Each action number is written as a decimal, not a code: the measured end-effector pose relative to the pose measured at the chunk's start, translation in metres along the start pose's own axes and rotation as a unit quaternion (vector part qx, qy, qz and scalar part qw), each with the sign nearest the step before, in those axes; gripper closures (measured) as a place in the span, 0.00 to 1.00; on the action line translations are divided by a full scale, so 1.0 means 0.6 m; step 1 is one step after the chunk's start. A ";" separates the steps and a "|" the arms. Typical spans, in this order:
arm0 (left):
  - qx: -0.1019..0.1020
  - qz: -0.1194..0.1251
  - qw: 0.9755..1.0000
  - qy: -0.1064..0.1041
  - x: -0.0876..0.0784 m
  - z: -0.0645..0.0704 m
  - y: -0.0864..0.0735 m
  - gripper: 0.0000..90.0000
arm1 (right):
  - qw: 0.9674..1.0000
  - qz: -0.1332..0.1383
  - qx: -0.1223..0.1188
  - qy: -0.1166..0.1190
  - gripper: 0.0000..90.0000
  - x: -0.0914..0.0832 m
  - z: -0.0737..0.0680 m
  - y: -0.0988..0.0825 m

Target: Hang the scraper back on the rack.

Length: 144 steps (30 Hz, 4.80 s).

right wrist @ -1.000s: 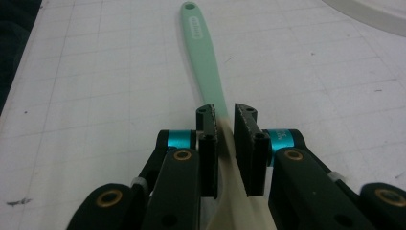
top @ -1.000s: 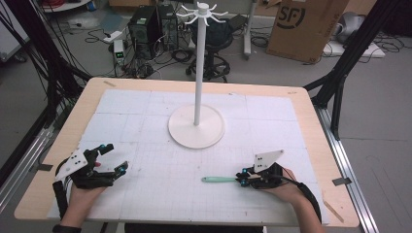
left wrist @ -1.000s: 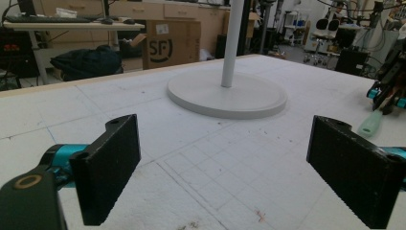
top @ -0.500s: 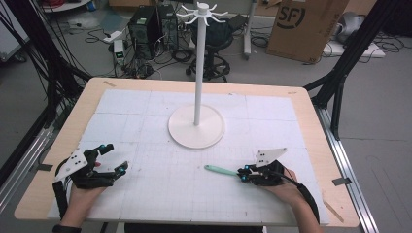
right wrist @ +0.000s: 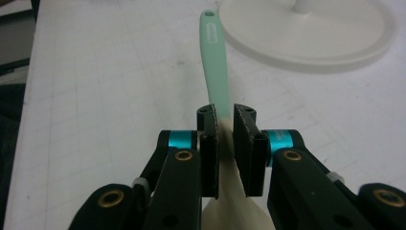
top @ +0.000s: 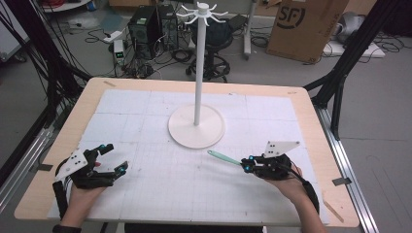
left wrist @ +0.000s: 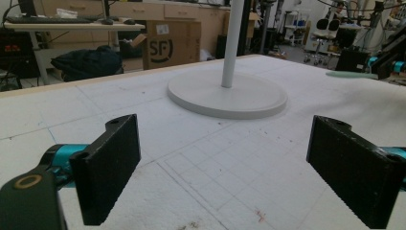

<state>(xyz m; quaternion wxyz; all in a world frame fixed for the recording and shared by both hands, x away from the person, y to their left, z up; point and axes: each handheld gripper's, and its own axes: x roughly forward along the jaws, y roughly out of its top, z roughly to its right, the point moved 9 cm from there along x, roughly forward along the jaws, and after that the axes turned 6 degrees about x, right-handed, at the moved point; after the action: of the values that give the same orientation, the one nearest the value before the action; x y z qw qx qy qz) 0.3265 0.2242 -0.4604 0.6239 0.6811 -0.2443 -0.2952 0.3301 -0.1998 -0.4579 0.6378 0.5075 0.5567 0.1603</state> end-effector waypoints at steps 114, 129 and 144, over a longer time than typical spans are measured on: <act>0.006 0.001 1.000 -0.004 0.000 0.003 0.000 0.13 | 0.989 0.107 0.018 -0.099 0.90 -0.205 0.016 0.487; 0.006 0.001 1.000 -0.004 0.000 0.003 0.001 0.13 | 0.991 0.092 0.022 -0.099 0.90 -0.185 0.019 0.482; 0.007 0.002 1.000 -0.005 0.000 0.004 0.001 0.13 | 0.990 0.086 0.017 -0.106 0.83 -0.174 0.028 0.474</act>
<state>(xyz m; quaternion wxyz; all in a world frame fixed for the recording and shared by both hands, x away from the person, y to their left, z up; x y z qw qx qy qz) 0.3250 0.2226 -0.4601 0.6186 0.6834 -0.2506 -0.2958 0.4130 -0.1645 -0.1682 0.6683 0.5786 0.4429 0.1499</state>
